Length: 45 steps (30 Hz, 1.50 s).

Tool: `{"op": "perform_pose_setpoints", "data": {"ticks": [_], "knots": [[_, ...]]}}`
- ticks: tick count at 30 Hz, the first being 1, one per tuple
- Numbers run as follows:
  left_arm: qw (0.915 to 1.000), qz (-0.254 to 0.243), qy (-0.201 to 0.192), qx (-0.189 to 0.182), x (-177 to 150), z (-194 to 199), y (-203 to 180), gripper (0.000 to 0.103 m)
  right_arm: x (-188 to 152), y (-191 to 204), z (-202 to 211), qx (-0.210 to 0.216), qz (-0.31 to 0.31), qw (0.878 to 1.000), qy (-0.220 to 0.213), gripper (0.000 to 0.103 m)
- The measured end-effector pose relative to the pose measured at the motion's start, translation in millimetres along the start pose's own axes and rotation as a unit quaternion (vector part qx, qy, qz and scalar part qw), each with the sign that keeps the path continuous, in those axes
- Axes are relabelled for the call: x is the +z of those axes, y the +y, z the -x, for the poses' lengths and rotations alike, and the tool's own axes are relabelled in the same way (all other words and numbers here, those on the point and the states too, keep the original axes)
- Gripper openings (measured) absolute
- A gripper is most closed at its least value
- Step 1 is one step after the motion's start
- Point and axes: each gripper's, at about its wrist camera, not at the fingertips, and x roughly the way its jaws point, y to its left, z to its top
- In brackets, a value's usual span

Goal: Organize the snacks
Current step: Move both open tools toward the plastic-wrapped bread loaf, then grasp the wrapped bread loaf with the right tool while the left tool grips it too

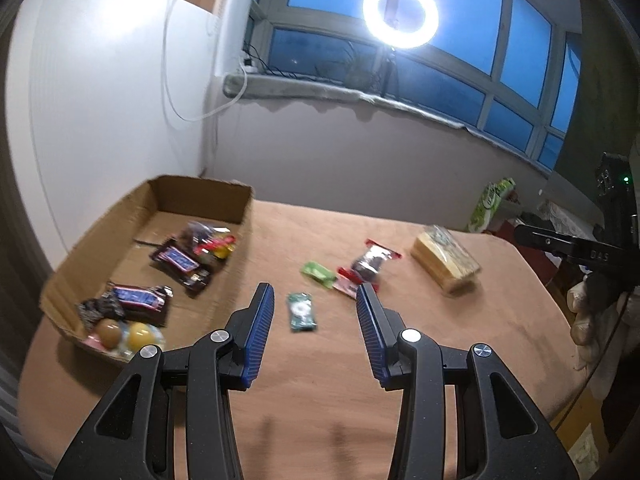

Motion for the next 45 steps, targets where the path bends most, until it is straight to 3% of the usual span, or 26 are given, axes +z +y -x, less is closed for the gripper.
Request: {"op": "perform_pose_setpoints", "data": {"ticks": [15, 17, 19, 31, 45], "knots": [[0.9958, -0.013, 0.066, -0.061, -3.5, -75.3, -53.0, 0.041, -22.8, -82.0, -57.9, 0.031, -0.09, 0.994, 0.057, 0.091], [0.9937, -0.006, 0.076, -0.083, -2.0, -87.2, -60.7, 0.056, -25.2, -91.3, -65.6, 0.04, -0.102, 0.992, 0.065, 0.091], [0.992, 0.0, 0.079, -0.098, -1.3, -95.6, -66.0, 0.061, -26.7, -98.4, -71.2, 0.049, -0.112, 0.99, 0.069, 0.091], [0.9799, 0.015, 0.112, -0.164, 6.5, -148.3, -98.8, 0.061, -22.9, -116.4, -96.2, 0.081, -0.125, 0.985, 0.081, 0.091], [0.972, -0.015, 0.127, -0.197, 10.7, -180.6, -130.6, 0.061, -16.9, -121.3, -123.0, 0.117, -0.145, 0.977, 0.103, 0.089]]}}
